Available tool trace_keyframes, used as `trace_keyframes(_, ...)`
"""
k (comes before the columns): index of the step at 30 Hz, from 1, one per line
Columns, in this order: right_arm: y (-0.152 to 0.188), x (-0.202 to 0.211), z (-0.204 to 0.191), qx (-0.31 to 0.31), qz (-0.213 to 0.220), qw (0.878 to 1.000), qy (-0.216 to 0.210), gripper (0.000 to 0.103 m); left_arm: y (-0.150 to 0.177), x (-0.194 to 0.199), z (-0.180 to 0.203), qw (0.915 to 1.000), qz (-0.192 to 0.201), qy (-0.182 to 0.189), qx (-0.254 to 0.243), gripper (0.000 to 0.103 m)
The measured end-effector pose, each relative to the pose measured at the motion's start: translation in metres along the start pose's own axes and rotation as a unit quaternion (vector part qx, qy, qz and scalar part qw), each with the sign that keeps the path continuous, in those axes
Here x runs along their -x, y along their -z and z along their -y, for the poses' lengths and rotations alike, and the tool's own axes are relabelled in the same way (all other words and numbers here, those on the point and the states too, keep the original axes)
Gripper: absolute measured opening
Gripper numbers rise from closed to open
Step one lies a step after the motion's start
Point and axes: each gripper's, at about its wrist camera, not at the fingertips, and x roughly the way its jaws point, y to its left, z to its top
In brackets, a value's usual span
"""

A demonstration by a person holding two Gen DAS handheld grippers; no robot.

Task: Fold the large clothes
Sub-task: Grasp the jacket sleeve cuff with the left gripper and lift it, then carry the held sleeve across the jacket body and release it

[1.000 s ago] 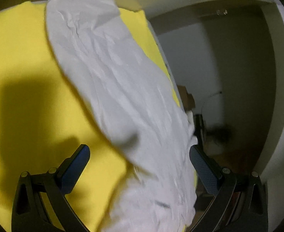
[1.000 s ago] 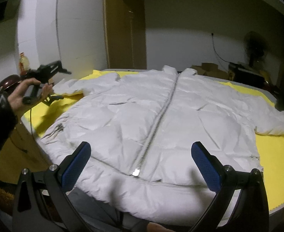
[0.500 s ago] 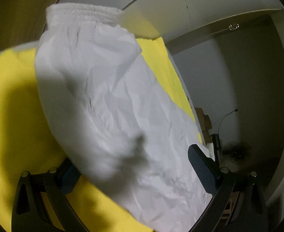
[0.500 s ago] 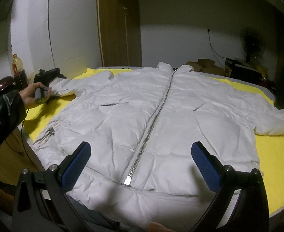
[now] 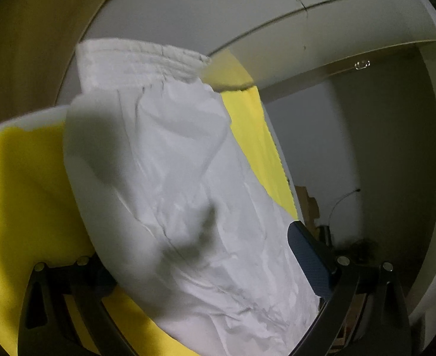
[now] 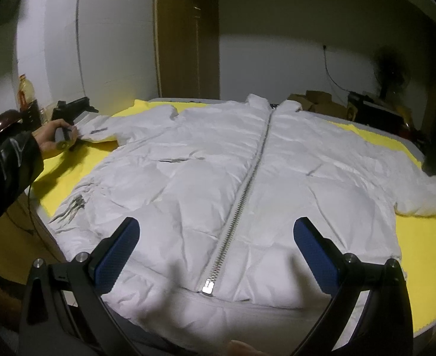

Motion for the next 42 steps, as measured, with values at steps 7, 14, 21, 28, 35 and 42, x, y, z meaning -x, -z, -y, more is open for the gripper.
trace_keyframes(7,0.000,-0.021,-0.009,0.007,-0.043,0.995,-0.086,0.103,-0.004,-0.015,-0.008,0.9982,-0.018,-0.051,-0.025,0.014)
trace_keyframes(14,-0.026,-0.055,-0.013,0.041,-0.098,0.992,-0.073,0.103,-0.006,0.000,0.012,0.9941,0.011,-0.048,-0.096,0.008)
trace_keyframes(21,-0.137,-0.155,-0.041,0.088,-0.114,0.989,-0.032,0.103,0.010,0.041,0.070,0.9698,0.088,-0.056,-0.220,0.008)
trace_keyframes(28,-0.193,-0.332,-0.085,0.073,-0.188,0.979,0.010,0.103,0.021,0.045,0.105,0.9553,0.105,-0.079,-0.265,0.008)
trace_keyframes(35,-0.184,-0.416,-0.128,0.145,-0.217,0.964,0.046,0.103,0.042,0.057,0.138,0.9437,0.118,-0.088,-0.296,0.008)
trace_keyframes(42,-0.189,-0.313,-0.029,0.012,-0.149,0.989,0.023,0.103,0.072,0.067,0.190,0.9459,0.145,-0.063,-0.283,0.007)
